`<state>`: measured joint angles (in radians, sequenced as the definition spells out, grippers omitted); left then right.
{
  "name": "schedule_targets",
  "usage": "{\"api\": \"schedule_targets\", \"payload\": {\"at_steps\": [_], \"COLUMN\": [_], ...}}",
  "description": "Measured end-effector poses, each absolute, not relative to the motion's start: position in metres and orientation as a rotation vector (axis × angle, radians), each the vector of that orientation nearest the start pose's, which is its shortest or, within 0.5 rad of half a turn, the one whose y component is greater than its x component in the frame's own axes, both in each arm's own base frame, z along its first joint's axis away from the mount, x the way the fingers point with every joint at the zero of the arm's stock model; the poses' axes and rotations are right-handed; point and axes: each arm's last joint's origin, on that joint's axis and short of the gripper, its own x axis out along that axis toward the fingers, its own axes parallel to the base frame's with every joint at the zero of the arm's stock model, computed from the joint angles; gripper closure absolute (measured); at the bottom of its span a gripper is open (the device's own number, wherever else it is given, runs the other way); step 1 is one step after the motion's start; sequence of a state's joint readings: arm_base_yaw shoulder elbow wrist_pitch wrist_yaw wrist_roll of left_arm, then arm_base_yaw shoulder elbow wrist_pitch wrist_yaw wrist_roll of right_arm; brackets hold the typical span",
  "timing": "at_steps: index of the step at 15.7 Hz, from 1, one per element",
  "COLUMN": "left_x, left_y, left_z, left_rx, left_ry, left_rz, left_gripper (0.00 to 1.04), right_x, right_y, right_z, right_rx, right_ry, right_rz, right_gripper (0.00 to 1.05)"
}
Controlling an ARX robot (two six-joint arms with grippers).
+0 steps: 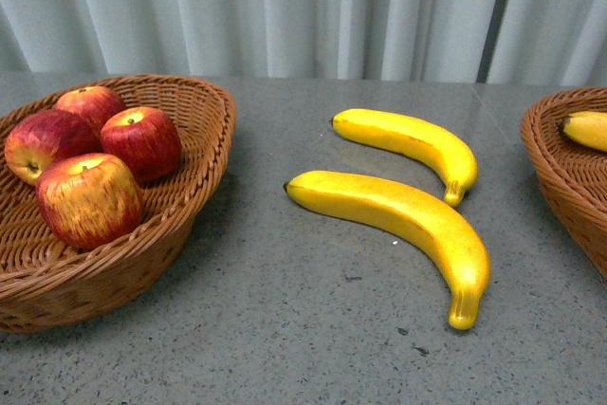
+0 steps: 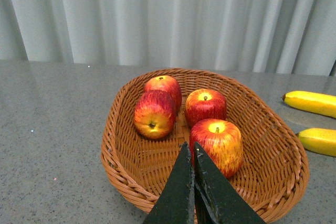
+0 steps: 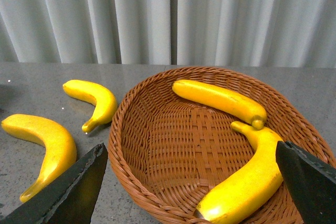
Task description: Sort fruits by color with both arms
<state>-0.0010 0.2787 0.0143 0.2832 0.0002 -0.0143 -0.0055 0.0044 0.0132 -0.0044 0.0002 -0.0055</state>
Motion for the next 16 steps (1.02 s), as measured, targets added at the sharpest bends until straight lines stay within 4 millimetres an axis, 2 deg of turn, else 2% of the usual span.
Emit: {"api": "schedule_targets", "payload": {"at_steps": [6,7,8,12,13,16], "left_x": [0.108,0.102,0.097,0.097,0.097,0.097], "left_y": [0.0,0.0,0.0,0.0,0.0,0.0], "left_z": [0.171,0.165,0.168,0.167,0.167,0.167], "left_rx": [-0.014,-0.014,-0.014,-0.014,-0.014,-0.014], "left_ry": [-0.013,0.035,-0.01,-0.001,-0.001,-0.001], "left_rz": [-0.001,-0.001,-0.001,0.0,-0.001,-0.001], "left_gripper": [1.03,1.03,1.03,1.03,0.98,0.71], "right_x": [0.097,0.097,0.097,0.097,0.097,0.097], "right_y": [-0.001,-0.001,-0.001,0.0,0.0,0.0], "right_z": [0.167,0.167,0.167,0.167,0.167,0.167], "right_rx": [-0.005,-0.005,-0.004,-0.004,-0.004,-0.004], "right_ry": [-0.004,-0.004,-0.004,-0.005,-0.005,-0.005], "right_rz": [-0.006,-0.005,-0.006,-0.005,-0.005,-0.005], "right_gripper": [0.07,0.07,0.07,0.07,0.07,0.07]}}
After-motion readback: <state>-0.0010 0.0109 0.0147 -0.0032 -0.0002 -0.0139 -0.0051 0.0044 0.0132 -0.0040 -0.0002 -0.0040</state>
